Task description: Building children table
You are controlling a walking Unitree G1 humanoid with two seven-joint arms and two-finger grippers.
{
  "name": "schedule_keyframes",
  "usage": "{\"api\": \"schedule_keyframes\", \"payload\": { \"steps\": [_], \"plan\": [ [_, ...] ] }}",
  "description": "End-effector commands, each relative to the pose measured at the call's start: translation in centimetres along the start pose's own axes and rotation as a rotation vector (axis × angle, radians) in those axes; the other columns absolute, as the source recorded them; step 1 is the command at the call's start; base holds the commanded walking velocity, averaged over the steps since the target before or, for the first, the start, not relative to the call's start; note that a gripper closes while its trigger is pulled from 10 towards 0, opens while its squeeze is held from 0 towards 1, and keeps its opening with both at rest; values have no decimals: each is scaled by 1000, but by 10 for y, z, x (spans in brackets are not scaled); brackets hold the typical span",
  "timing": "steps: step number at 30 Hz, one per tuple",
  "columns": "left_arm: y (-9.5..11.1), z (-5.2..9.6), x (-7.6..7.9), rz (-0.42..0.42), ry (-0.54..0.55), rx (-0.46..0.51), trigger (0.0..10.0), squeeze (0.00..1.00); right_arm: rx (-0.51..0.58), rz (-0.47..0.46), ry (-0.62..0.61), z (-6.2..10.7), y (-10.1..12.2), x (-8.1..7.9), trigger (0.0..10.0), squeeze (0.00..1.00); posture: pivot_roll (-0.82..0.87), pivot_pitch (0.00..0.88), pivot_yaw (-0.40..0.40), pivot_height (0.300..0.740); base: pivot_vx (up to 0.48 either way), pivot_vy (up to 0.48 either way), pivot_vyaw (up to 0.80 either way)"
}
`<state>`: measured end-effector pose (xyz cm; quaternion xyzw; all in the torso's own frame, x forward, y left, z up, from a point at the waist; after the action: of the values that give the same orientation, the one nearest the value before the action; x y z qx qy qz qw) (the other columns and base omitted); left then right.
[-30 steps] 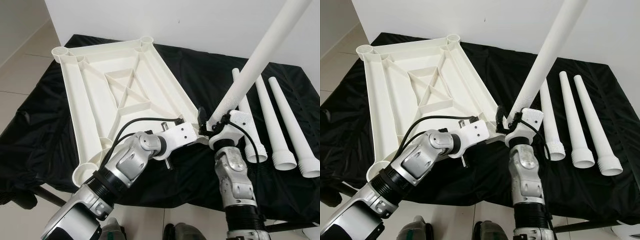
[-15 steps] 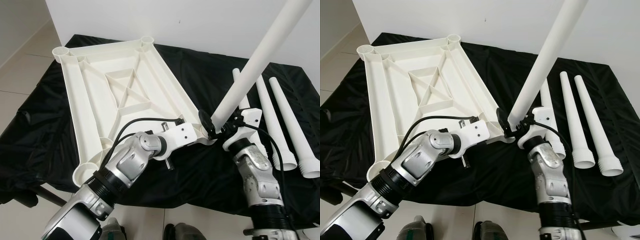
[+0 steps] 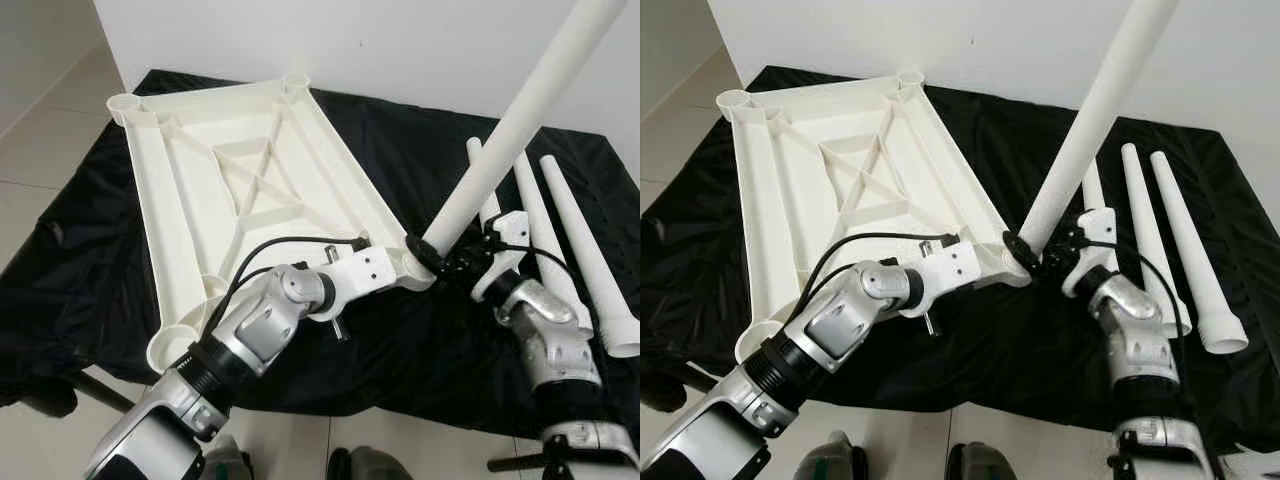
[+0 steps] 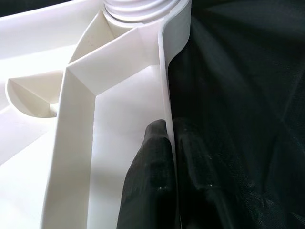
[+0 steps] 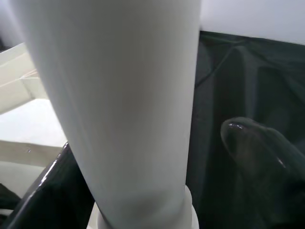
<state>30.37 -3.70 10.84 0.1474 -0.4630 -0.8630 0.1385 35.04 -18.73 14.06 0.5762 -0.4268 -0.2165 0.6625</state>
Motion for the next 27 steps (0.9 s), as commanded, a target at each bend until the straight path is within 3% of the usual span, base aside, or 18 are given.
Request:
{"api": "schedule_keyframes", "payload": {
  "steps": [1, 10, 11, 25, 26, 27],
  "plan": [
    [2, -4, 7, -42, -27, -2, 10000, 0, -8, 1, 22, 0, -4, 1, 10000, 0, -50, 3, -38, 740, 0, 0, 0],
    [1, -3, 8, -42, -28, -5, 10000, 0, -10, 11, 71, -11, -6, 0, 10000, 0, -45, 5, -38, 740, 0, 0, 0],
    [1, -3, 7, -41, -27, -6, 10000, 0, -10, 4, 93, -13, -7, -3, 0, 0, -40, 7, -37, 740, 0, 0, 0],
    [2, -2, 4, -40, -19, -6, 10000, 0, -29, -24, 149, -6, -18, -8, 0, 0, -50, 15, -35, 740, 0, 0, 0],
    [2, -2, 4, -40, -19, -5, 10000, 0, -30, -32, 143, -5, -18, -7, 1882, 0, -50, 15, -35, 740, 0, 0, 0],
    [2, -2, 4, -40, -18, -5, 10000, 0, -30, -34, 131, -5, -18, -6, 10000, 0, -50, 15, -35, 740, 0, 0, 0]
  ]
}}
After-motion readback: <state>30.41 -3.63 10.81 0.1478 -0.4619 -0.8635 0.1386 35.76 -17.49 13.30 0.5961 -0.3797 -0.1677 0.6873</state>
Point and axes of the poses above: a point about 5 cm out from each wrist's last joint towards the gripper, its own z axis pointing back from the gripper into the wrist, its own y axis along the axis of the wrist's last joint, x = y × z, the point moved 5 cm from there along -z, pointing out of the wrist towards the gripper, and after that the axes turned 14 degrees about z, right-handed, at the moved point
